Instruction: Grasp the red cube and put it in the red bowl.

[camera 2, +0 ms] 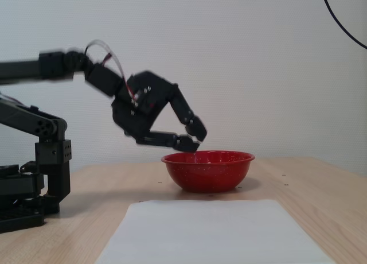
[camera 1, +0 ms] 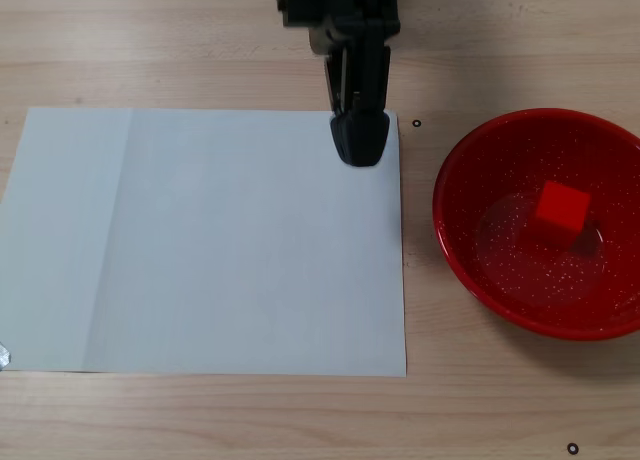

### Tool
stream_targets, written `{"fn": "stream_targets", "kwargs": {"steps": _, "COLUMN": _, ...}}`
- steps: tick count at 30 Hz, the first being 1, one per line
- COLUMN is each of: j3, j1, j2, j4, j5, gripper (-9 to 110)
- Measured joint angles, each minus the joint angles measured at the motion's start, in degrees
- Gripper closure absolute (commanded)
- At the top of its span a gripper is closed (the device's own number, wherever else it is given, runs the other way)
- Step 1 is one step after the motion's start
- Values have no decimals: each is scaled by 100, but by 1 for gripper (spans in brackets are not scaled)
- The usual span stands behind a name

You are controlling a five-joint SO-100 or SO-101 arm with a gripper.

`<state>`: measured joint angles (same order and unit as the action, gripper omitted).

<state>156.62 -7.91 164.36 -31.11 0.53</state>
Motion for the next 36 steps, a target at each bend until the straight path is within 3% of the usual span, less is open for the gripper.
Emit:
{"fn": "stream_targets", "kwargs": {"steps": 13, "j3": 2092, "j1": 70, "j2": 1494, "j4": 1635, "j5": -26, "gripper": 101}}
{"fn": "stream_targets", "kwargs": {"steps": 36, "j3": 2092, "j1": 44, "j2": 2171, "j4": -1679, "j5": -615, "gripper": 101}}
